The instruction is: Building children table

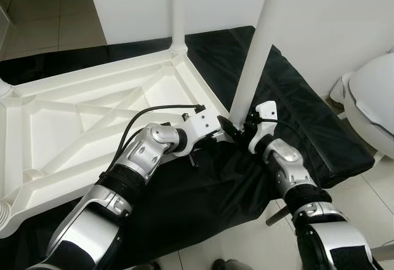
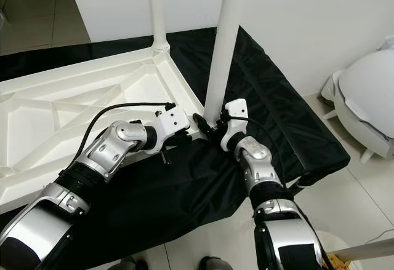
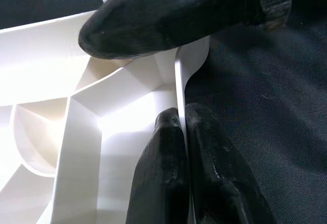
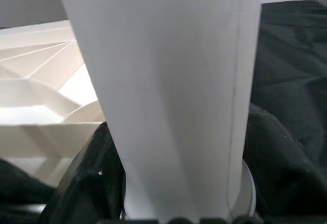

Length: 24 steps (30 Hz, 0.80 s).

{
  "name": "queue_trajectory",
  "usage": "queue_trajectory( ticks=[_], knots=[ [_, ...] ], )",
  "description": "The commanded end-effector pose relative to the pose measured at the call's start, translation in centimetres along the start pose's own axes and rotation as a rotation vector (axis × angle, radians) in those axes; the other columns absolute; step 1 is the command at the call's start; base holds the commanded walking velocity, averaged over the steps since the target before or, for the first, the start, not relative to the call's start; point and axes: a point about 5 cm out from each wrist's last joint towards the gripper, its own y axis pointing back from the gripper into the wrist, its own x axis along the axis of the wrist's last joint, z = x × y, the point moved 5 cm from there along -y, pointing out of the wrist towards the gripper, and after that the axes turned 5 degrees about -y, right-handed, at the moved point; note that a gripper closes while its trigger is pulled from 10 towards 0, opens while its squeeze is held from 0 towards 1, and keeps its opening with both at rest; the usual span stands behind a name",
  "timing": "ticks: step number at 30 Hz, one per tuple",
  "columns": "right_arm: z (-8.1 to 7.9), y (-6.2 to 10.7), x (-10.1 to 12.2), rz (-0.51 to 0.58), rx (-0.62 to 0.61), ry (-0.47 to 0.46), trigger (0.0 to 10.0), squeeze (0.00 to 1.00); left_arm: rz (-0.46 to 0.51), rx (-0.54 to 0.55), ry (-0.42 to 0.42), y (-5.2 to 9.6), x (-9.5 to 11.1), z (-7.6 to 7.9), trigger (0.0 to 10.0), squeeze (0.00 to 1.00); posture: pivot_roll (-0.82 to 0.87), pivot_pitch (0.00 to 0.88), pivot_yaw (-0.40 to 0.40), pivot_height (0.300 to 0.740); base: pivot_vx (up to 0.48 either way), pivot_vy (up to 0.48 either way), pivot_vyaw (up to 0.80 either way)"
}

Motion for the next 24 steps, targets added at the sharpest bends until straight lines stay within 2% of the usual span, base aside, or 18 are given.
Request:
queue_trajectory(
  ticks=[1,2,3,4,6,7,8,12,13,14,16,19,24],
  knots=[
    [1.1,1.1,-2.8,-0.089,-0.127,-0.051,0.0,0.00,-0.089,0.005,0.010,0.3,-2.3,0.1,10.0,0.00,-0.05,0.110,0.038,0.740,0.000,0.000,0.00],
    [1.1,1.1,-2.8,-0.089,-0.127,-0.051,0.0,0.00,-0.089,0.005,0.010,0.3,-2.3,0.1,10.0,0.00,-0.05,0.110,0.038,0.740,0.000,0.000,0.00],
    [1.1,1.1,-2.9,-0.075,-0.202,-0.080,0.0,0.00,-0.089,0.004,0.009,0.2,-2.3,0.1,10.0,0.00,-0.05,0.112,0.037,0.740,0.000,0.000,0.00],
    [1.1,1.1,-2.9,-0.075,-0.202,-0.080,0.0,0.00,-0.089,0.004,0.009,0.2,-2.3,0.1,10.0,0.00,-0.05,0.112,0.037,0.740,0.000,0.000,0.00],
    [1.1,1.3,-3.0,-0.050,-0.331,-0.110,0.0,0.00,-0.085,0.006,0.009,0.2,-2.1,0.0,10.0,0.00,-0.05,0.118,0.035,0.740,0.000,0.000,0.00],
    [1.1,1.3,-3.0,-0.050,-0.331,-0.110,0.0,0.00,-0.085,0.006,0.009,0.2,-2.1,0.0,10.0,0.00,-0.05,0.118,0.035,0.740,0.000,0.000,0.00],
    [1.0,1.5,-3.0,-0.042,-0.388,-0.113,0.0,0.00,-0.083,0.007,0.010,0.2,-2.0,0.0,10.0,0.00,-0.06,0.120,0.037,0.740,0.000,0.000,0.00],
    [0.9,1.7,-2.9,-0.031,-0.431,-0.114,0.0,0.00,-0.082,0.007,0.010,0.2,-2.0,0.0,10.0,0.00,-0.06,0.120,0.039,0.740,0.000,0.000,0.00],
    [1.0,2.1,-2.8,-0.026,-0.493,-0.092,0.0,0.00,-0.083,0.004,0.009,0.2,-2.1,0.1,10.0,0.00,-0.07,0.119,0.040,0.740,0.000,0.000,0.00],
    [1.0,2.1,-2.8,-0.026,-0.493,-0.092,0.0,0.00,-0.083,0.004,0.009,0.2,-2.1,0.1,10.0,0.00,-0.07,0.119,0.040,0.740,0.000,0.000,0.00],
    [1.4,3.0,-3.0,-0.038,-0.618,-0.064,0.0,0.00,-0.085,0.000,0.007,0.1,-2.2,0.2,10.0,0.00,-0.07,0.110,0.038,0.740,0.000,0.000,0.00],
    [0.3,2.7,-3.6,-0.067,-0.619,-0.057,0.0,0.00,-0.083,-0.004,0.009,0.0,-2.1,0.3,10.0,0.00,-0.08,0.102,0.031,0.740,0.000,0.000,0.00],
    [0.0,2.6,-3.9,-0.082,-0.612,-0.075,0.0,0.00,-0.092,-0.007,0.006,0.0,-2.5,0.4,10.0,0.00,-0.08,0.092,0.028,0.740,0.000,0.000,0.00]
  ],
)
